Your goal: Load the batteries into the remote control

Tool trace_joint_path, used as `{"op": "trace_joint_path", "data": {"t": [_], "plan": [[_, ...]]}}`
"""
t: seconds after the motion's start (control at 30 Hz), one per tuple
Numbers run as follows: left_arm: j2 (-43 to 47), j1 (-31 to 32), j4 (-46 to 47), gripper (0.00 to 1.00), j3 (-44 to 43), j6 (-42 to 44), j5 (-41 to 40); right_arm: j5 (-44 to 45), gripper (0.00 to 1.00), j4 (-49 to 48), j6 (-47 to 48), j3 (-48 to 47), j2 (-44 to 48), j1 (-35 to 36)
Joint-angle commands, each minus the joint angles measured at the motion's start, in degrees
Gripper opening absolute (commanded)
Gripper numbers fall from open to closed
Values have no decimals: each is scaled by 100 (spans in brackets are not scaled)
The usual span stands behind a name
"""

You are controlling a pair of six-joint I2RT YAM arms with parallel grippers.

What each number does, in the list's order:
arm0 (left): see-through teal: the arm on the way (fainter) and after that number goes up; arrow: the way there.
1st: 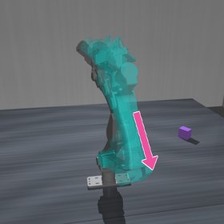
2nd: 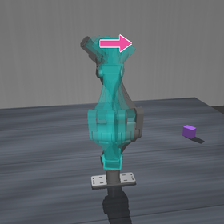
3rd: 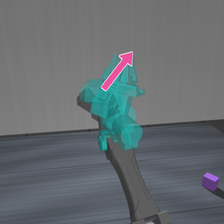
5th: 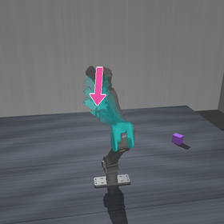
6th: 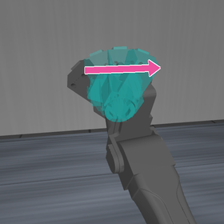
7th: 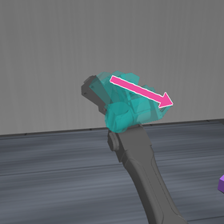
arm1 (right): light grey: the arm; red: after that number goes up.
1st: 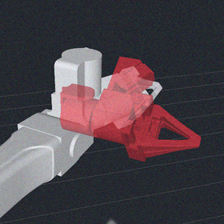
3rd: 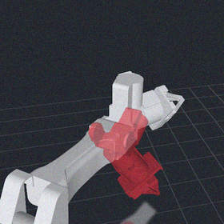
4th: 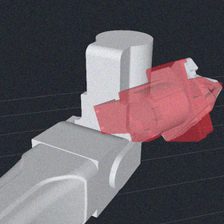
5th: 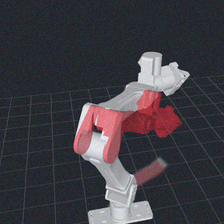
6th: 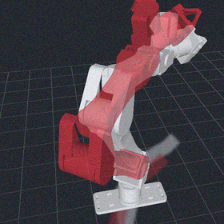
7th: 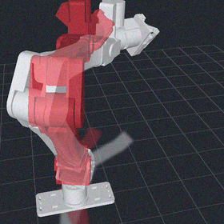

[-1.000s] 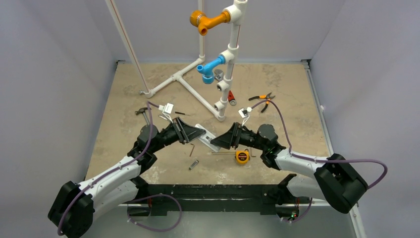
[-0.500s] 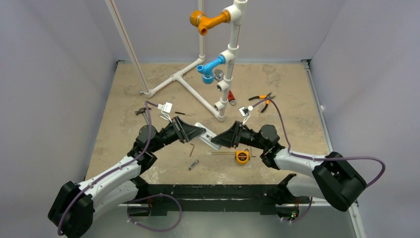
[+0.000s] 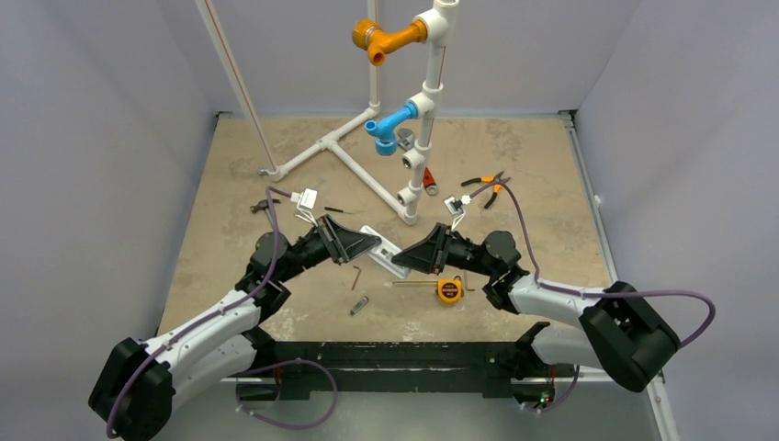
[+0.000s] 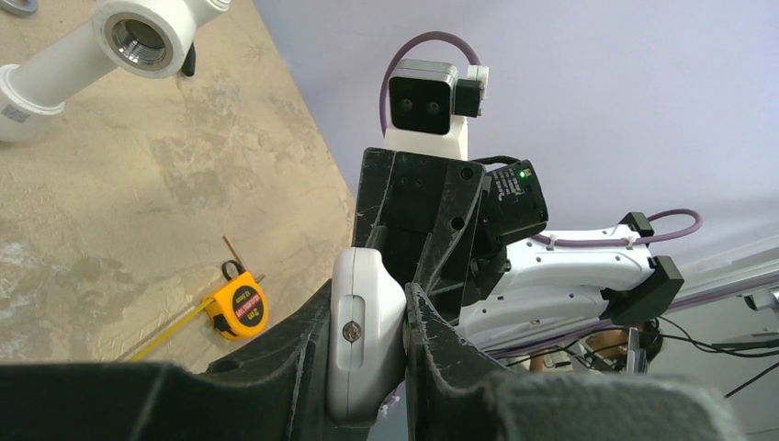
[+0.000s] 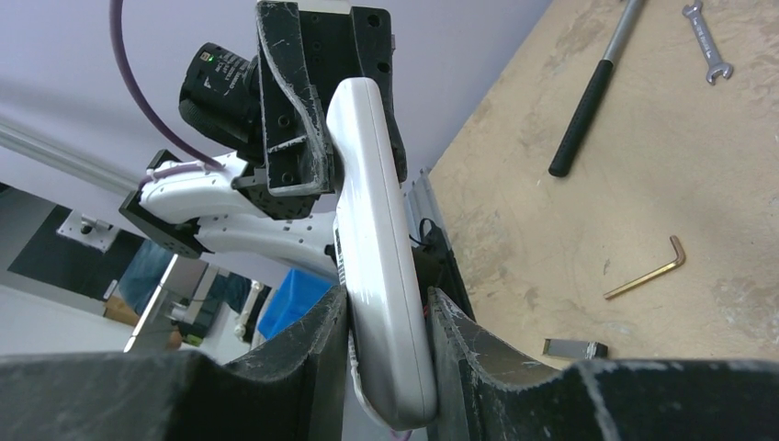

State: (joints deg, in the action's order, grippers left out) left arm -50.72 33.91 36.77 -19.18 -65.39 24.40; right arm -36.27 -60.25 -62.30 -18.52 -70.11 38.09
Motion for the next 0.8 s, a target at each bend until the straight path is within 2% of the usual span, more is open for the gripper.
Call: {"op": "trace_joint_path", "data": {"t": [0.0, 0.17, 0.23, 0.37, 0.57, 0.67, 0.7, 0.77], "plan": [[166, 9, 392, 0, -51, 47, -209, -67, 0, 305, 394, -132, 117, 21], [188, 7, 560, 0, -34, 45, -253, 39, 36, 171, 262, -87, 261, 23], [173, 7, 633, 0, -26, 28, -260, 74, 44, 54, 171, -42, 271, 22], [88, 6, 894, 0, 26, -49, -245, 86, 45, -85, 35, -24, 223, 20], [-61, 9, 1099, 0, 11, -97, -129, 89, 29, -371, -90, -23, 121, 16], [-103, 8, 1121, 0, 19, -117, -66, 127, 26, -365, -106, -53, 105, 23], [-109, 9, 1121, 0, 27, -115, -37, 133, 29, -366, -109, -61, 96, 17], [-119, 6, 1121, 0, 29, -115, -5, 138, 41, -381, -115, -85, 89, 20]]}}
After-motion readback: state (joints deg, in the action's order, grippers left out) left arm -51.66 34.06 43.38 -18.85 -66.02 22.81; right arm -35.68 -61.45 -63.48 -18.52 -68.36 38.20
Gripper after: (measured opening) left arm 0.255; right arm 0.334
